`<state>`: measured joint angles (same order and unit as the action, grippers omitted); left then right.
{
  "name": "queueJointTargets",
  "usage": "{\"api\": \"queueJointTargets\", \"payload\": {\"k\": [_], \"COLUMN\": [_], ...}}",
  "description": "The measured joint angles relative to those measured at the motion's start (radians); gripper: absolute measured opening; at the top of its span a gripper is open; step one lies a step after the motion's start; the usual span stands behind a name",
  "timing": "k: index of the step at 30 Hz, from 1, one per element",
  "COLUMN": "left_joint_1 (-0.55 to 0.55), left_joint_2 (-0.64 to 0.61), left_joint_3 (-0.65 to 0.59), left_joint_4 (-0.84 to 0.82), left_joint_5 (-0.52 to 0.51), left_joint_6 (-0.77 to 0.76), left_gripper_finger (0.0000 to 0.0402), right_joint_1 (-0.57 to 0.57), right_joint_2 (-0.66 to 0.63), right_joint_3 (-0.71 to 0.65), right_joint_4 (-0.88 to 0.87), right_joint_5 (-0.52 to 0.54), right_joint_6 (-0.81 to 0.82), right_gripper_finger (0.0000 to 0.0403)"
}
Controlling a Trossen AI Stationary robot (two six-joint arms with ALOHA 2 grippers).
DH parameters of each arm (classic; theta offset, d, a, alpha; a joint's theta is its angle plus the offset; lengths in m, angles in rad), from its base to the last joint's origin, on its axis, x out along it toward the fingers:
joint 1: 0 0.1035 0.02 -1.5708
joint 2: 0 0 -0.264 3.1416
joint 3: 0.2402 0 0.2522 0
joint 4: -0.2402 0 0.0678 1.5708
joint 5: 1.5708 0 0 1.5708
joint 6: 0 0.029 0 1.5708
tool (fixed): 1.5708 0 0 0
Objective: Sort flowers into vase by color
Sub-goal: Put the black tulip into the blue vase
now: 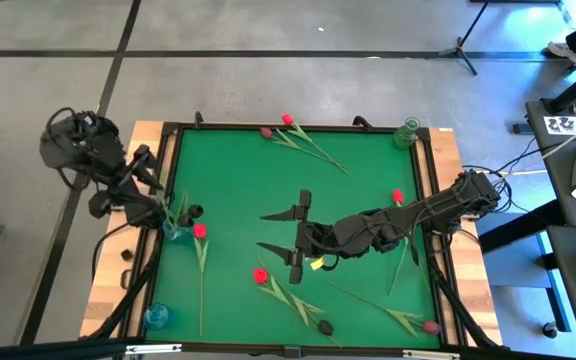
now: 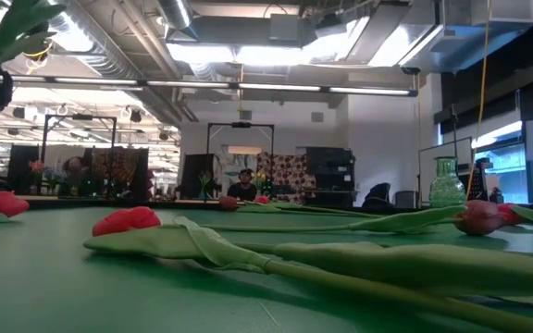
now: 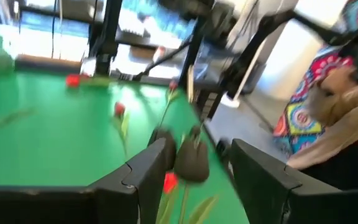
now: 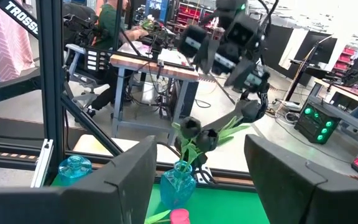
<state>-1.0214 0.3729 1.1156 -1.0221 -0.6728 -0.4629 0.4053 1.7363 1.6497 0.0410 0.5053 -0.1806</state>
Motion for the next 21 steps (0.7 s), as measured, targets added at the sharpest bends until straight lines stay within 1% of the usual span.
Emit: {"api": "queueJointTargets", "payload": {"k": [9, 10, 13, 15, 19, 21], "left_joint_1": [0.0, 0.0, 0.0, 0.0, 0.0, 0.0], "left_joint_2": [0.012, 0.024, 0.076, 0.126, 0.228, 0.271], "left_joint_3": [-0.004, -0.004, -0.004, -0.004, -0.005, -0.006], "left_joint_4": [0.339, 0.372, 0.472, 0.525, 0.599, 0.629], "left_joint_5": [0.007, 0.025, 0.119, 0.145, 0.122, 0.079], "left_joint_6": [0.223, 0.237, 0.287, 0.331, 0.415, 0.435], "left_gripper_finger": [0.0175, 0.0175, 0.0175, 0.0175, 0.0175, 0.0175], "right_joint_1": [0.0, 0.0, 0.0, 0.0, 0.0, 0.0], "right_joint_2": [0.0, 0.0, 0.0, 0.0, 0.0, 0.0], "right_joint_3": [0.0, 0.0, 0.0, 0.0, 0.0, 0.0], "right_joint_4": [-0.029, -0.041, -0.089, -0.122, -0.195, -0.242], "right_joint_5": [0.0, 0.0, 0.0, 0.0, -0.011, -0.027], "right_joint_6": [0.009, 0.019, 0.046, 0.071, 0.138, 0.186], "right_gripper_finger": [0.0241, 0.0241, 0.0241, 0.0241, 0.0241, 0.0241]}}
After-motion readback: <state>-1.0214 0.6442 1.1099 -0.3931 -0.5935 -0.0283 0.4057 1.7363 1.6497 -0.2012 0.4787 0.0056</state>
